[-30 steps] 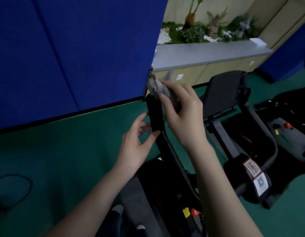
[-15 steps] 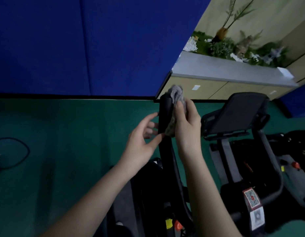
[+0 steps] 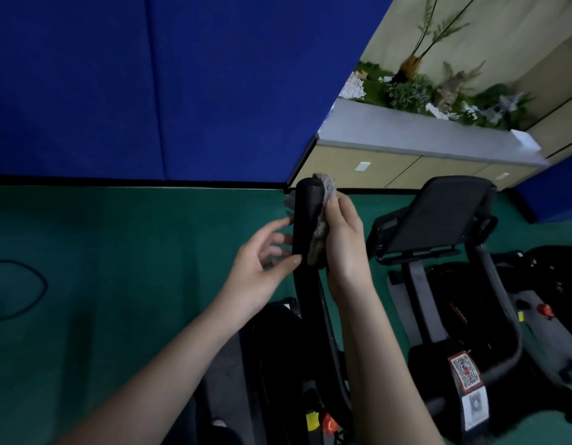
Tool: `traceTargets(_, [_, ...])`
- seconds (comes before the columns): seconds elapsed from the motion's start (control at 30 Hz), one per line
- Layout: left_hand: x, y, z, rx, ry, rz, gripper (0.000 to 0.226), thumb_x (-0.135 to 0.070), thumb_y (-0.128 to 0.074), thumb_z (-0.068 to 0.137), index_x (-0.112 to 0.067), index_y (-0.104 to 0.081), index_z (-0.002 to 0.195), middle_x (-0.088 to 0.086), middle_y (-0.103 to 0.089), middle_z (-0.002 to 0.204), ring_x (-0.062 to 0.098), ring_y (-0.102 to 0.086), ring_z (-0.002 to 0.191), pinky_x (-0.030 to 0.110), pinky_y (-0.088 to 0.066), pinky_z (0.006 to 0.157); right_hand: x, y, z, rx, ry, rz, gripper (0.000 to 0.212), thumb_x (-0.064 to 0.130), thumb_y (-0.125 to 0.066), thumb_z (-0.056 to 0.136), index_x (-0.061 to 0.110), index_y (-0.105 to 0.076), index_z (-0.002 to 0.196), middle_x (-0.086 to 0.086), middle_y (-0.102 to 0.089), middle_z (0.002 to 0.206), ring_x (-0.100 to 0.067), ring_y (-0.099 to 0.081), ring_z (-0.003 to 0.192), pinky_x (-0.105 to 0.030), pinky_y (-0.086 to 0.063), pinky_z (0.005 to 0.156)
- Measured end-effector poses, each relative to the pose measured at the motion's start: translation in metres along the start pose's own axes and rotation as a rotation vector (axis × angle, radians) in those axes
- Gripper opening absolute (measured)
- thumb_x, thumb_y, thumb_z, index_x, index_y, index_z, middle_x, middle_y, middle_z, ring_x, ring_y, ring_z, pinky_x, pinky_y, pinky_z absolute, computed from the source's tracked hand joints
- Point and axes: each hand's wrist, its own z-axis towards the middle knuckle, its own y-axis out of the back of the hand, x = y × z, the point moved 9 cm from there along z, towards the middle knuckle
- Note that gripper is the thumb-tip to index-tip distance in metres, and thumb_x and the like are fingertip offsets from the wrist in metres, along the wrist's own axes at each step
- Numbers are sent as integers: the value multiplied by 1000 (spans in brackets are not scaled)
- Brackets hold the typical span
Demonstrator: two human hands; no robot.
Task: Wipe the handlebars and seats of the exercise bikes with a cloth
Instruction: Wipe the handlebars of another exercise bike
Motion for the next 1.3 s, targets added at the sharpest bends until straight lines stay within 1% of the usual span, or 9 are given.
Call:
traceTargets(0.2, [1,-1,3,31,1,-17,53,13,-61,81,-33,-55,107,-13,-63,86,4,-59,75,13,-47,74,1,16,-34,-186,199,-112,18,26,-51,96,25,-58,113,11,-67,103,-4,-63,97,-30,-49,85])
traceTargets(0.3, [0,0,4,43,5,-29,54,15,-61,80,-32,-56,106,-13,-63,86,1,-58,73,13,-47,74,27,16,-41,-323,423,-197,26,19,-56,92,13,-63,116,-4,-59,119,-12,-56,113,-20,-43,96])
traceTargets(0.37, [-2,-1,4,53,4,-53,53,17,-60,80,-29,-55,106,-4,-62,93,4,-58,76,14,-48,75,42,14,-45,-395,567,-281,26,10,-63,89,6,-66,114,-12,-53,116,-11,-53,109,-10,-38,94])
traceTargets(0.67, [7,-2,1,43,93,-202,38,16,-58,81,-14,-60,104,6,-63,94,6,-60,81,12,-49,76,43,21,-56,-313,601,-401,16,4,-70,78,8,-69,94,-4,-58,92,-3,-55,85,-8,-39,80])
traceTargets(0.83, [13,-1,1,23,115,-200,30,12,-62,80,4,-61,110,13,-66,102,16,-61,91,24,-47,88,90,-13,-45,12,909,-658,19,4,-70,81,3,-70,100,-8,-59,98,-21,-55,95,-22,-43,86])
traceTargets(0.97, [19,-2,-2,2,167,-258,26,7,-65,80,0,-66,105,6,-70,98,5,-65,86,12,-48,81,101,-45,-28,399,1110,-932,16,12,-72,84,6,-73,98,-6,-66,103,-29,-59,101,-47,-44,88])
traceTargets(1.1, [37,-5,-7,-27,242,-333,20,-5,-69,80,-7,-71,100,-2,-74,92,4,-67,84,9,-46,73,82,-63,-32,768,1147,-1182,15,24,-67,89,18,-75,101,4,-70,104,-17,-63,99,-42,-26,114])
traceTargets(1.2, [45,-9,-10,-45,285,-401,14,-13,-73,77,-16,-74,91,-8,-73,85,-2,-64,76,7,-43,65,79,-68,-31,926,1154,-1318,17,25,-68,89,23,-74,104,6,-70,105,-16,-64,100,-47,-23,116])
traceTargets(1.3, [49,-12,-11,-56,311,-434,12,-22,-76,74,-27,-76,85,-10,-74,86,-4,-64,77,9,-42,66,88,-80,-21,1043,1115,-1386,20,20,-74,83,19,-75,104,0,-71,96,-21,-66,95,-46,-35,108])
